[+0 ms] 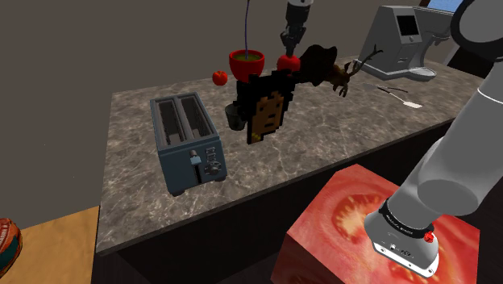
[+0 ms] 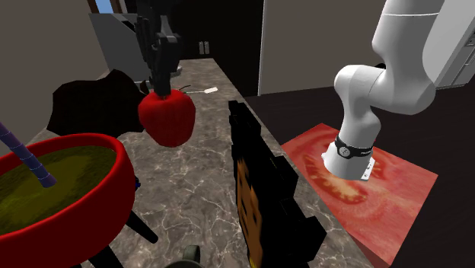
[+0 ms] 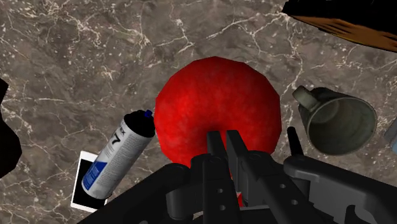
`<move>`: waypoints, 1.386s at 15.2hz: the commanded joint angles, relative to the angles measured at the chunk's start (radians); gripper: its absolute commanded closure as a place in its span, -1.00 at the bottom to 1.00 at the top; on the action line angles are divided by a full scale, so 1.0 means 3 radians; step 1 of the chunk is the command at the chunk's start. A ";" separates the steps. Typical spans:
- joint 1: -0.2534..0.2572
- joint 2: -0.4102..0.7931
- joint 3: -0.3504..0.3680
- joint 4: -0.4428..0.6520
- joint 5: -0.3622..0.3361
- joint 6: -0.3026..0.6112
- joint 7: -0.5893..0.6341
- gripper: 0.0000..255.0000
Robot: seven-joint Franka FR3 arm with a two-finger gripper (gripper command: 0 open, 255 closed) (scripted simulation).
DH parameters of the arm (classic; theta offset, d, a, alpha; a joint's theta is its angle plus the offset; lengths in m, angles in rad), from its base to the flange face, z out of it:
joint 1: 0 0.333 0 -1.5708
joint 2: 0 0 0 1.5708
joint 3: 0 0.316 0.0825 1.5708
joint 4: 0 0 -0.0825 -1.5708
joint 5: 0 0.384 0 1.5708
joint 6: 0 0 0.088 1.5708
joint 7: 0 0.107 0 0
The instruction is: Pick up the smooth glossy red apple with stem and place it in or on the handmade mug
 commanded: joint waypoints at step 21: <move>0.0624 0.1020 0.0413 0.1470 -0.0047 -0.0523 0.1039 1.00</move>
